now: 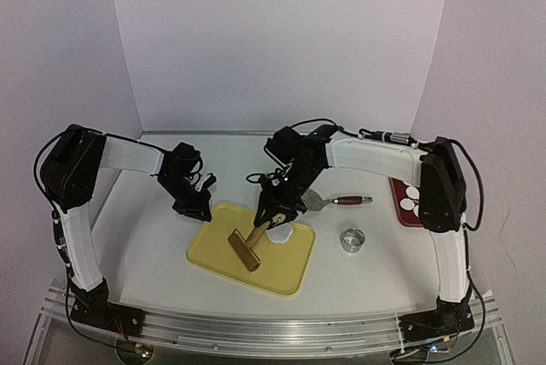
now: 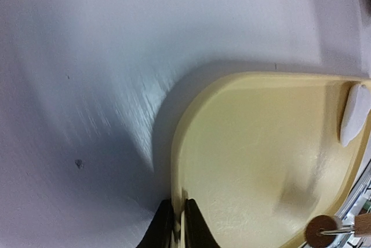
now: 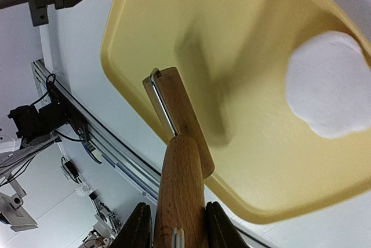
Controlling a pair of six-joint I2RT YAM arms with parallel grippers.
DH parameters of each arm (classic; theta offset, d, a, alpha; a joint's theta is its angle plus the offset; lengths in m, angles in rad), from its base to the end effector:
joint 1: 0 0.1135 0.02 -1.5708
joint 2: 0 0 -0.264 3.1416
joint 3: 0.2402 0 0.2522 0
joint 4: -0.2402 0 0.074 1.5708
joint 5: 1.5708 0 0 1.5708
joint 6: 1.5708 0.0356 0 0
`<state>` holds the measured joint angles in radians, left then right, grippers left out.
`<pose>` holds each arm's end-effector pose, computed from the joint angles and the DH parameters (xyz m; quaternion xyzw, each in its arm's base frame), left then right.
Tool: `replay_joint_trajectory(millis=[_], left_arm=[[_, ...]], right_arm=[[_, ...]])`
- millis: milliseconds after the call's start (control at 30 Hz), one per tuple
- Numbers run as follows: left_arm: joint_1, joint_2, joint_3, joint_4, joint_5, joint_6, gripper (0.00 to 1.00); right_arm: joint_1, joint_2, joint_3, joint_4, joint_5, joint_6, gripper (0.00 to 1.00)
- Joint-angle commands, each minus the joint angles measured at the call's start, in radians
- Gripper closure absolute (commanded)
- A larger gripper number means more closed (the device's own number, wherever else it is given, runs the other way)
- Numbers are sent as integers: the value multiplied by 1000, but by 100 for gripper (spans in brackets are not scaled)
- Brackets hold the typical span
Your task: Roll out the dumpling wrappers from the dough
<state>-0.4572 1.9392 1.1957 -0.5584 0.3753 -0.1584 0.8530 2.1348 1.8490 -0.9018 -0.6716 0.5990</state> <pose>0.3213 -0.1726 0.1349 0.1696 0.9590 -0.2161 0.0695 0.2801 0.3544 0.2306 0.1796 -0.9115 -0.3613 0.0803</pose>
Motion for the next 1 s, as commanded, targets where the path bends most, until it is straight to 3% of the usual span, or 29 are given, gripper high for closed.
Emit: replay_joint_trajectory(millis=[0, 200, 500, 700, 967], left_arm=[[5, 19, 59, 44, -9, 23, 82], [5, -105, 10, 46, -52, -133, 58], [-4, -245, -213, 111, 53, -265, 43], [-33, -207, -215, 41, -19, -227, 57], [-77, -116, -149, -65, -213, -172, 91]], right_arm=[[-88, -209, -57, -19, 9, 6, 100], [-193, -274, -123, -17, -51, -21, 100], [-233, -137, -98, -83, -30, -122, 100], [-234, -36, 9, -195, 33, -217, 100], [-235, 48, 53, -289, 172, -243, 100]])
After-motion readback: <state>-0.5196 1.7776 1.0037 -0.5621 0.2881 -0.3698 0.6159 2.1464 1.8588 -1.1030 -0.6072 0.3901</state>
